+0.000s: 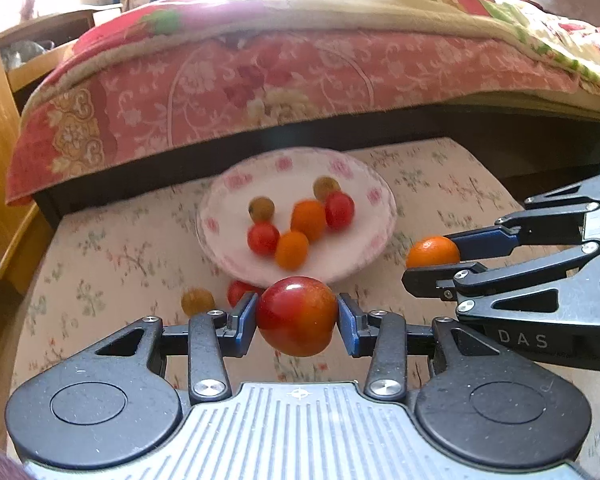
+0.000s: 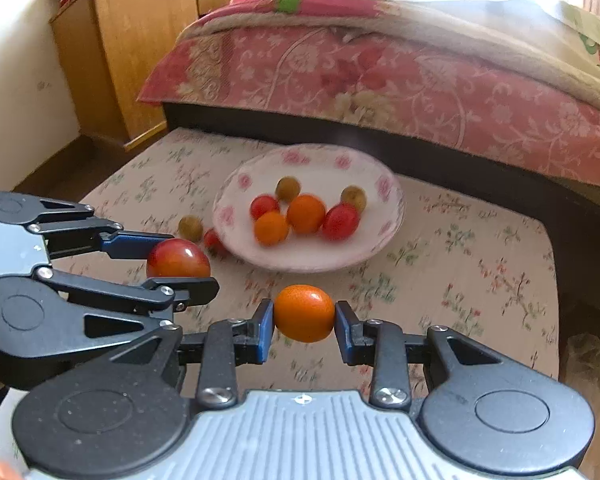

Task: Organize fruits
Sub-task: 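Carry the large tomato and orange over the white plate with both grippers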

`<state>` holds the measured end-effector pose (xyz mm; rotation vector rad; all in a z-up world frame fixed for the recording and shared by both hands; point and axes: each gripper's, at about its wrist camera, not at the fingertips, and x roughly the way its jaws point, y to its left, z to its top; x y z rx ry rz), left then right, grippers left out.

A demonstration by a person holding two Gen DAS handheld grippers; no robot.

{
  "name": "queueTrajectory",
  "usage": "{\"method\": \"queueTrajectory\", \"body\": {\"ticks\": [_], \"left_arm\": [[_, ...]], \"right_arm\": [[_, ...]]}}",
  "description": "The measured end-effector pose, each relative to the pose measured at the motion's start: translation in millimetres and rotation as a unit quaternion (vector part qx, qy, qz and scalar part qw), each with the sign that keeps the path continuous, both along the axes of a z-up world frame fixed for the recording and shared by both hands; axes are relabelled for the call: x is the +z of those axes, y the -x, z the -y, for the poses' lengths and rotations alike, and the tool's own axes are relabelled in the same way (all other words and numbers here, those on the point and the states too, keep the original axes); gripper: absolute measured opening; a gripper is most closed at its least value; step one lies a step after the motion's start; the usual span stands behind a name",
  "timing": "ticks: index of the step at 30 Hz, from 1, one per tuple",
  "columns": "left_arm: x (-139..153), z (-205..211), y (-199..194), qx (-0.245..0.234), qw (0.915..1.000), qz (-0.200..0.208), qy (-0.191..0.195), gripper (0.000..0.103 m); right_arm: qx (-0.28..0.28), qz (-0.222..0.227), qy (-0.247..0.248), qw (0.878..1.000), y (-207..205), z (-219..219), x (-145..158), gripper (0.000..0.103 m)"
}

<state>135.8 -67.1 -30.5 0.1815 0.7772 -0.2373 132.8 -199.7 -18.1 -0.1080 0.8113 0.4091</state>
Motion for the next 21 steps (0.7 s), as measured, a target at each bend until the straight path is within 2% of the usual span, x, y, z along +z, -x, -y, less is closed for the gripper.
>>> {"method": "queueTrajectory", "body": {"ticks": [10,21], "left_arm": [[6,1,-28,0.008,0.9997,0.018,-0.012,0.050],[1,2,-54,0.013,0.9994,0.021,-0.023,0.050]], "right_arm": [[-0.016,0.013,-0.015,1.000,-30,1,6,0.036],[-0.019,0.013,-0.017,1.000,-57,0,1,0.036]]}}
